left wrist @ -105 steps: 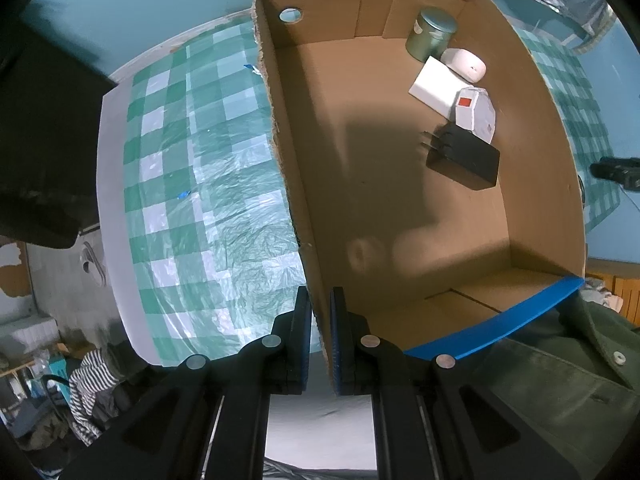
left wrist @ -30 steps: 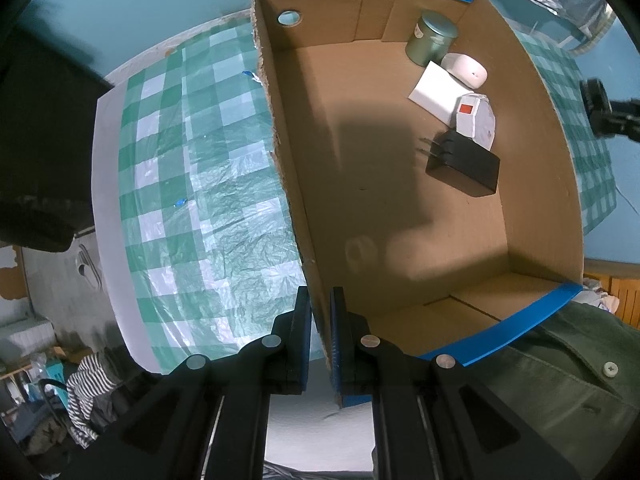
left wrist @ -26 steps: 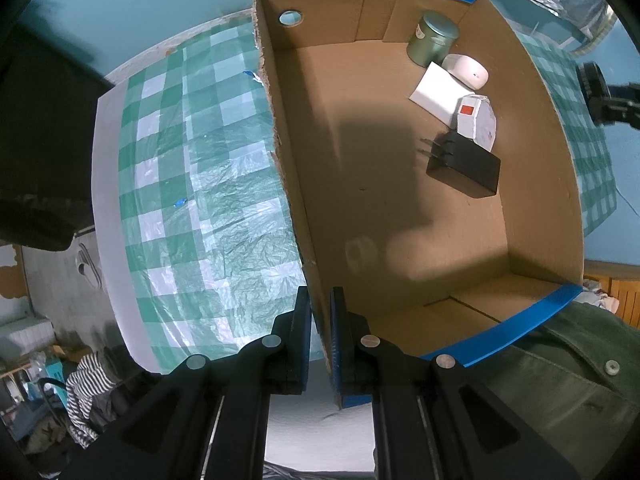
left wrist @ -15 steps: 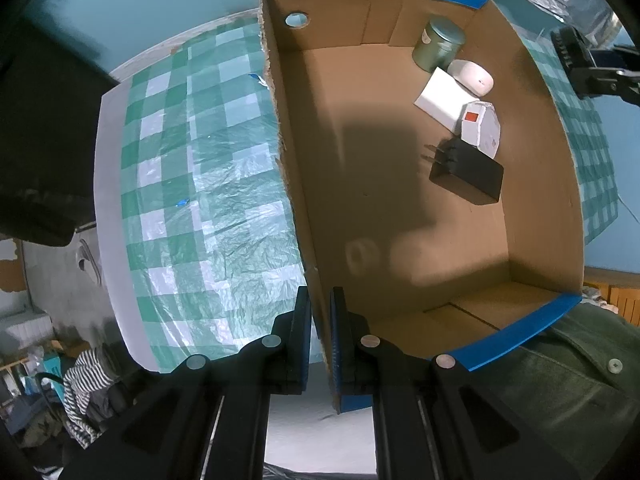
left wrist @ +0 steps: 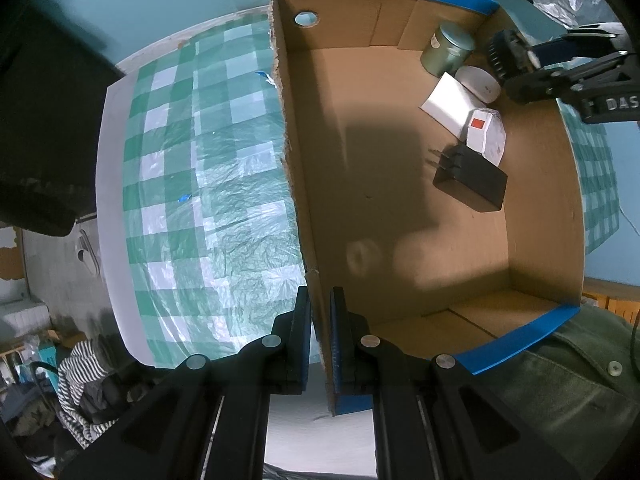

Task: Organize rigid objects
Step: 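Lift the black fan with the right gripper into the box and release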

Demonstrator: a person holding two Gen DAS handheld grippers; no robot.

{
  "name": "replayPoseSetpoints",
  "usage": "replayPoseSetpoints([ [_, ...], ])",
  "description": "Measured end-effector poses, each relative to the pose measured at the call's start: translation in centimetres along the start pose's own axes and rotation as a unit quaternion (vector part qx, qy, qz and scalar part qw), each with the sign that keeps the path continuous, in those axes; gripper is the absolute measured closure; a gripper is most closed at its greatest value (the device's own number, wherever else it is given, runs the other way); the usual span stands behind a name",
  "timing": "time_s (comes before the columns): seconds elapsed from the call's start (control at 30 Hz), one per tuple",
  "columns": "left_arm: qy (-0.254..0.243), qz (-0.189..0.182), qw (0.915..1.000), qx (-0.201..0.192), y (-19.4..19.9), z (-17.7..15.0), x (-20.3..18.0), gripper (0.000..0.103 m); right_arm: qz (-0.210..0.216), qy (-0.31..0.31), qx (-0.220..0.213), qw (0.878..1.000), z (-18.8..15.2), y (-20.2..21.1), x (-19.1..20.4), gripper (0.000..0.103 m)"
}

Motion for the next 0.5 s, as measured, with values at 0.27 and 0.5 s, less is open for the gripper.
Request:
replayPoseSetpoints([
  [0.27,0.006,0.002,1.0000,0.001,0.0,0.0,0.0,0.095,0.000,0.024,0.016,1.000,0.7,-2.0,0.8,0.042],
  [0.5,0.010,0.004,0.9999,0.001,0.0,-0.1,0.0,0.095,-0.007,0.029,0.024,0.999,1.0,-3.0,0.8,0.042],
])
Point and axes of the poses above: each gripper's, at about its wrist camera, not at the fingertips, and y roughly against the way its jaws point, x to its left, z to its top, the point moved 1 cm from there along -y, roughly the way its jaws point, and after that the axes turned 5 degrees about -x, right-handed, at the moved point
